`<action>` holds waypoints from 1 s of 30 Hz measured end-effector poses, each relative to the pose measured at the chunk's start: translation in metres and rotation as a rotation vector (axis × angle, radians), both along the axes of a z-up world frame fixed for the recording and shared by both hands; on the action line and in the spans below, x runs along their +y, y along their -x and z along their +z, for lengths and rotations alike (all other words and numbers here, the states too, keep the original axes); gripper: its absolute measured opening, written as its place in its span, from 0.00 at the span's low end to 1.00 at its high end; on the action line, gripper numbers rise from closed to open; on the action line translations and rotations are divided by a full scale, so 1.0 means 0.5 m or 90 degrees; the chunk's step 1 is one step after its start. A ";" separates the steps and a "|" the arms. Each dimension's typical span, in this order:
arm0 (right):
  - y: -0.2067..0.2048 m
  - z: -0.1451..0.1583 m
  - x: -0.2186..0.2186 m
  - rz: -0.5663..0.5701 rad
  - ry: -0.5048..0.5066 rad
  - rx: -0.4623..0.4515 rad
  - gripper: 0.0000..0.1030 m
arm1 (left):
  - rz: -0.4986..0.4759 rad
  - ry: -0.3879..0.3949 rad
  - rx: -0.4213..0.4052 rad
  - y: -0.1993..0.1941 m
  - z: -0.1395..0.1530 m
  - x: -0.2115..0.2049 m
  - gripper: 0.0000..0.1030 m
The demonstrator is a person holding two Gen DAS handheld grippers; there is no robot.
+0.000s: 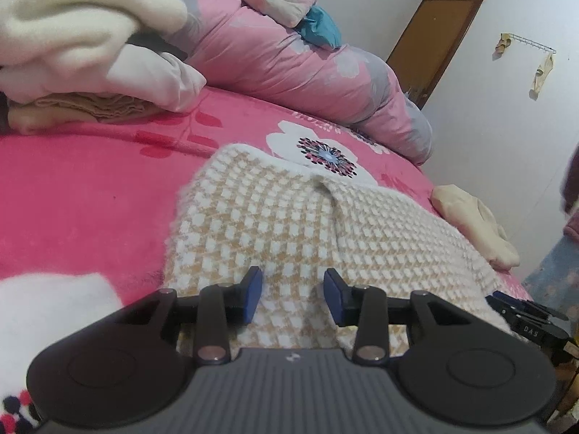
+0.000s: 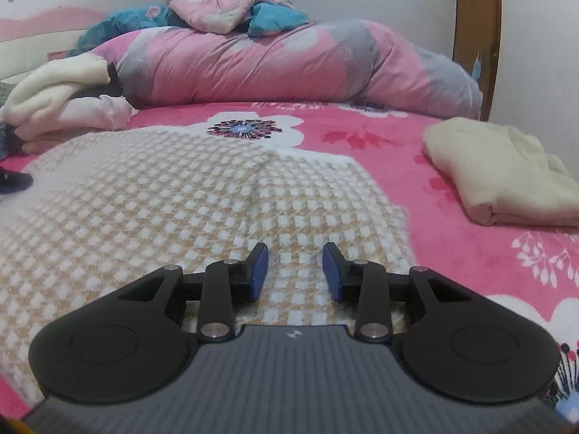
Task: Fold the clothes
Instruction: 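Open both grippers and lift them back over the folded cardigan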
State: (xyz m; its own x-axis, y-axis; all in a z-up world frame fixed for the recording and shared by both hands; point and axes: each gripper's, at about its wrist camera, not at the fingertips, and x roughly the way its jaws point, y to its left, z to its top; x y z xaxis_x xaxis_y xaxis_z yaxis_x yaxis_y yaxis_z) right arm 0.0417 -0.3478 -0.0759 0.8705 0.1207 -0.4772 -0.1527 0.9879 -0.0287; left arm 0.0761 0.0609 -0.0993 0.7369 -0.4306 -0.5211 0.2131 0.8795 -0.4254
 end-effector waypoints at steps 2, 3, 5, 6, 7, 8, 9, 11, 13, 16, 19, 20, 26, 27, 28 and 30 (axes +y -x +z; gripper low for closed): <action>0.017 0.020 -0.003 -0.015 -0.018 0.006 0.32 | 0.009 0.011 0.006 0.023 0.021 0.013 0.51; 0.034 0.036 -0.008 -0.035 -0.023 0.000 0.32 | 0.006 0.019 -0.003 0.039 0.032 0.019 0.54; 0.077 0.057 -0.009 -0.057 -0.010 -0.017 0.32 | -0.003 0.036 -0.028 0.072 0.055 0.029 0.60; 0.102 0.063 -0.006 -0.062 0.004 -0.027 0.32 | -0.008 0.045 -0.041 0.089 0.066 0.034 0.67; 0.126 0.070 -0.004 -0.068 0.018 -0.037 0.32 | -0.004 0.037 -0.045 0.102 0.066 0.037 0.72; 0.147 0.072 -0.002 -0.074 0.032 -0.041 0.32 | 0.016 0.040 -0.029 0.101 0.054 0.045 0.73; 0.156 0.057 -0.003 -0.080 0.042 -0.021 0.32 | 0.038 0.047 -0.009 0.097 0.039 0.054 0.72; 0.160 0.012 -0.027 -0.092 0.006 0.004 0.32 | 0.083 0.061 0.032 0.089 0.009 0.072 0.66; 0.164 -0.028 -0.050 -0.104 -0.031 0.028 0.32 | 0.128 0.074 0.073 0.081 -0.021 0.090 0.60; 0.162 0.002 -0.045 -0.118 -0.029 0.030 0.32 | 0.165 0.044 0.057 0.097 0.014 0.094 0.58; 0.201 0.050 -0.002 -0.083 0.003 -0.019 0.32 | 0.155 0.033 -0.013 0.147 0.065 0.091 0.59; 0.214 0.064 0.014 -0.052 -0.009 -0.041 0.32 | 0.139 0.035 -0.040 0.167 0.081 0.083 0.60; 0.268 0.088 0.159 0.162 -0.057 -0.105 0.31 | -0.045 -0.050 -0.118 0.251 0.096 -0.069 0.66; 0.266 0.077 0.192 0.187 -0.049 -0.100 0.31 | -0.062 -0.067 -0.106 0.251 0.080 -0.093 0.66; 0.259 0.063 0.215 0.203 -0.043 -0.091 0.31 | -0.080 -0.085 -0.093 0.250 0.064 -0.118 0.66; 0.246 0.029 0.247 0.219 -0.026 -0.067 0.29 | -0.094 -0.116 -0.063 0.243 0.029 -0.151 0.63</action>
